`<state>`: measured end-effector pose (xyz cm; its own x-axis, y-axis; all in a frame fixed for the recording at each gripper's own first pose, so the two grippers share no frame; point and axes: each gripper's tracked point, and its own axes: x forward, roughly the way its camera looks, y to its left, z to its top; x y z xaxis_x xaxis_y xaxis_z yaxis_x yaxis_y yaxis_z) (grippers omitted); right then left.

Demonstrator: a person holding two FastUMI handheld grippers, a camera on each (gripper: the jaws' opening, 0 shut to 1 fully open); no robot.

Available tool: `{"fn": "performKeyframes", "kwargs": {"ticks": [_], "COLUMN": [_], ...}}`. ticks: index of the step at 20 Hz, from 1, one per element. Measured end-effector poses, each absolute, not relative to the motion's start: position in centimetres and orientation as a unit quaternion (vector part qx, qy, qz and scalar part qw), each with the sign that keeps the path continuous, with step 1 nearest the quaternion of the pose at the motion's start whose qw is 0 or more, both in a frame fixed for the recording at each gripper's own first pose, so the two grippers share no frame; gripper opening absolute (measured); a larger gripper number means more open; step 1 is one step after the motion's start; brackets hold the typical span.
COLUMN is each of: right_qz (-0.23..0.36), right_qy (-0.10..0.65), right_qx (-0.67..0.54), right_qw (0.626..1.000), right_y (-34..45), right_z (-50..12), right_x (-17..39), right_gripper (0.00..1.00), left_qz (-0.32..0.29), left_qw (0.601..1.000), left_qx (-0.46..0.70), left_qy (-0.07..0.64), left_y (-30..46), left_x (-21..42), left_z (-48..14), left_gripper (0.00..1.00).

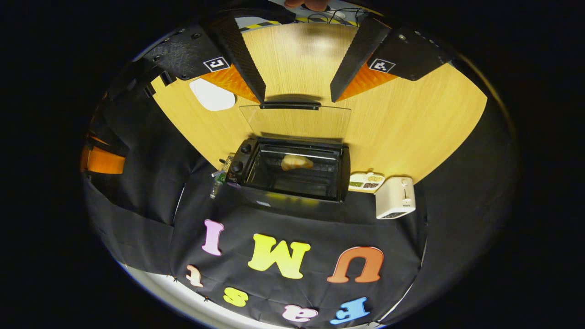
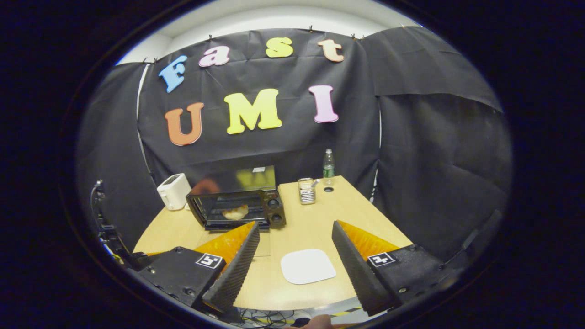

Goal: Open the electric oven with the left hand, put the food in, and close the electric oven.

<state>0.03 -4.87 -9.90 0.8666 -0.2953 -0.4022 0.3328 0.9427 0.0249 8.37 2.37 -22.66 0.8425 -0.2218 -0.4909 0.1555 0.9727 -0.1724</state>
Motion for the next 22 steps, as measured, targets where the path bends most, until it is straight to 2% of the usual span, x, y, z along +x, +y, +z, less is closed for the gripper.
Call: {"fn": "performKeyframes", "kwargs": {"ticks": [10, 11, 12, 18, 19, 20, 21, 22], "right_qz": [-0.21, -0.212, -0.213, -0.22, -0.221, -0.222, -0.223, -0.223], "right_qy": [0.243, 0.248, 0.251, 0.256, 0.257, 0.259, 0.261, 0.261], "right_qx": [0.035, 0.037, 0.037, 0.028, 0.027, 0.028, 0.031, 0.033], "right_qw": [0.946, 0.945, 0.944, 0.941, 0.94, 0.94, 0.939, 0.939], "right_y": [-9.5, -9.7, -9.8, -11.2, -11.5, -11.8, -11.9, -12.1], "right_z": [-12.6, -13.0, -13.1, -13.2, -13.3, -13.3, -13.5, -13.5], "right_x": [-4.1, -4.2, -4.3, -4.6, -4.7, -4.7, -4.6, -4.5], "right_gripper": [0.96, 1.0, 0.96, 0.96, 0.96, 0.96, 0.96, 0.96], "left_qz": [-0.088, -0.082, -0.078, -0.07, -0.071, -0.07, -0.067, -0.06], "left_qw": [0.933, 0.931, 0.931, 0.929, 0.931, 0.932, 0.931, 0.931], "left_qx": [-0.058, -0.058, -0.055, -0.023, -0.017, -0.011, -0.009, -0.005], "left_qy": [0.343, 0.35, 0.352, 0.363, 0.359, 0.356, 0.358, 0.359], "left_y": [0.2, 0.1, -0.1, -1.1, -1.2, -1.3, -1.2, -1.0], "left_x": [12.2, 12.4, 12.8, 14.4, 14.9, 15.2, 15.4, 15.5], "left_z": [-32.0, -32.8, -33.2, -35.9, -35.9, -35.9, -36.2, -36.2], "left_gripper": [0.95, 0.95, 0.95, 0.95, 0.84, 0.83, 0.95, 0.95]}}
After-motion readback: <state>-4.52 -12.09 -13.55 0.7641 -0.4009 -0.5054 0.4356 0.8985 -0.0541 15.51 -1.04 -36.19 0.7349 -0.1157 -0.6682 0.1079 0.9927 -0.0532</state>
